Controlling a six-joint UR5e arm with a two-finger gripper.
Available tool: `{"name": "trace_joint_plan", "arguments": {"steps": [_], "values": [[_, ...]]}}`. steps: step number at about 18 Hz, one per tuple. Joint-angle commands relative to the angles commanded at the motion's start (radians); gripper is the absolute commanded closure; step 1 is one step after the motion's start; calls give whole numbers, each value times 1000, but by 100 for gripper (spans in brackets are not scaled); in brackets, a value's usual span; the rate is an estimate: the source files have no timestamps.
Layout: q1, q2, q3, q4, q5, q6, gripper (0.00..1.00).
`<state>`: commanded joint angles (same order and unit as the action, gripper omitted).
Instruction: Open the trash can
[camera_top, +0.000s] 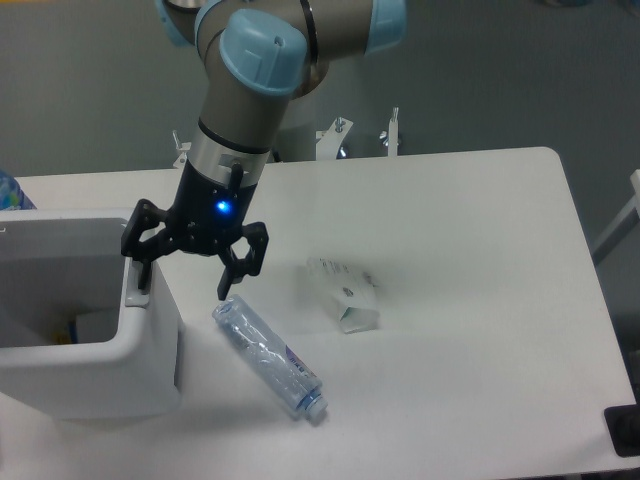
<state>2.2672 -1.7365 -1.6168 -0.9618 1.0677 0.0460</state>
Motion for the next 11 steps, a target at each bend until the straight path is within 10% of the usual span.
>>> {"name": "trace_joint_plan", "arguments": {"steps": [4, 11], "values": [[2, 5, 52, 0, 12, 2, 0], [46, 15, 163, -9, 360, 3, 0]]}}
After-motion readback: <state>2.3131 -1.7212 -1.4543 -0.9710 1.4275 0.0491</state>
